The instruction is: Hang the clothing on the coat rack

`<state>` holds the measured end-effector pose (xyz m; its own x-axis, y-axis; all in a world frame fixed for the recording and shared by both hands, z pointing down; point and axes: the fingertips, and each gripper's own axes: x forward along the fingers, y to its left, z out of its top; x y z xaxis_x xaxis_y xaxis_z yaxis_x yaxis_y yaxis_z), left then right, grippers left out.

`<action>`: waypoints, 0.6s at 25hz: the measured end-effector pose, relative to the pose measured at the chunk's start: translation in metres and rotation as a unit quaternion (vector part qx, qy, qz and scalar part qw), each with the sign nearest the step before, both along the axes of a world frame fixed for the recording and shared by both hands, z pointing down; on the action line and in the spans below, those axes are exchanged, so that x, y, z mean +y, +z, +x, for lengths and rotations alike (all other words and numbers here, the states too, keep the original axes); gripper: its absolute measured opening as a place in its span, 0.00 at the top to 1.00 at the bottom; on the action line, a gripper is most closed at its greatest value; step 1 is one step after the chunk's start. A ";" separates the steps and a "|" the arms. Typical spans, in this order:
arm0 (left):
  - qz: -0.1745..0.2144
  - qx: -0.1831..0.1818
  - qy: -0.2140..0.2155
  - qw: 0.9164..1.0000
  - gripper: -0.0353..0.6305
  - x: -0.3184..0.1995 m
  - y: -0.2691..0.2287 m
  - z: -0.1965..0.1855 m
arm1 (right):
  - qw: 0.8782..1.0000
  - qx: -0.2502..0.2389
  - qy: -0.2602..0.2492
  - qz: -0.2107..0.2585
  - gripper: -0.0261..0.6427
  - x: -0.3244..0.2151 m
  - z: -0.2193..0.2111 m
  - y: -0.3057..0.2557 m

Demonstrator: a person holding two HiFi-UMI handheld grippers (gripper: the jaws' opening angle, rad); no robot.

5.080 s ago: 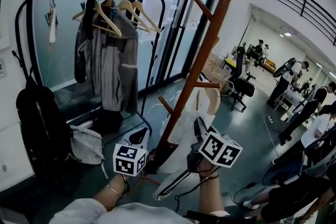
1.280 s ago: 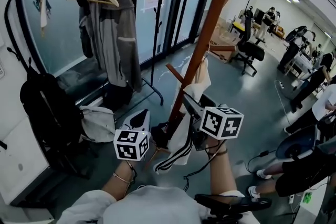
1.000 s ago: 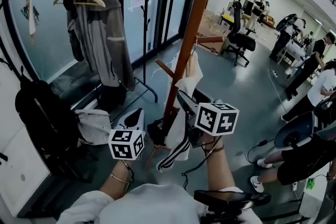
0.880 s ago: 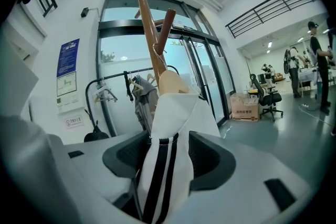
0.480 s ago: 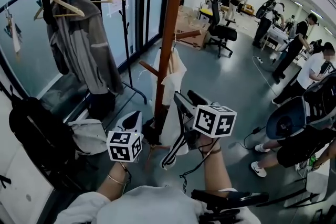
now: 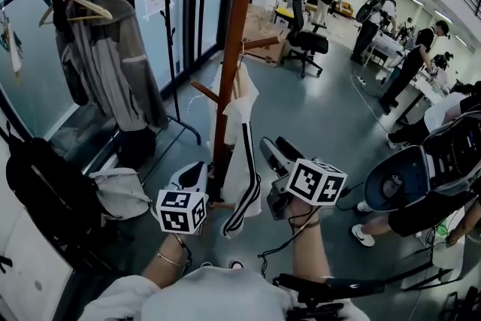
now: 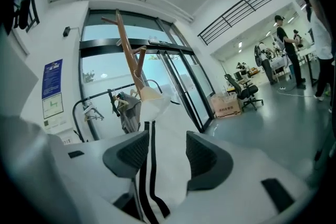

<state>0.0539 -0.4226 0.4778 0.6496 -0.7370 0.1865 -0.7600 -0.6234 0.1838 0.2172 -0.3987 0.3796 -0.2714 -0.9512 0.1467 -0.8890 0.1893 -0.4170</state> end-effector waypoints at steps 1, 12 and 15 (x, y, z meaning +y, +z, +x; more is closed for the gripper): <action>-0.001 0.000 -0.001 1.000 0.93 0.000 0.001 0.000 | 1.000 0.000 0.007 -0.003 0.61 0.002 0.004 0.004; -0.008 0.004 -0.051 0.999 0.93 0.007 0.006 -0.012 | 0.996 0.044 0.056 -0.049 0.89 0.012 0.029 0.059; -0.009 0.010 -0.075 0.997 0.93 0.008 0.003 -0.014 | 0.994 0.064 0.070 -0.049 0.92 0.016 0.041 0.065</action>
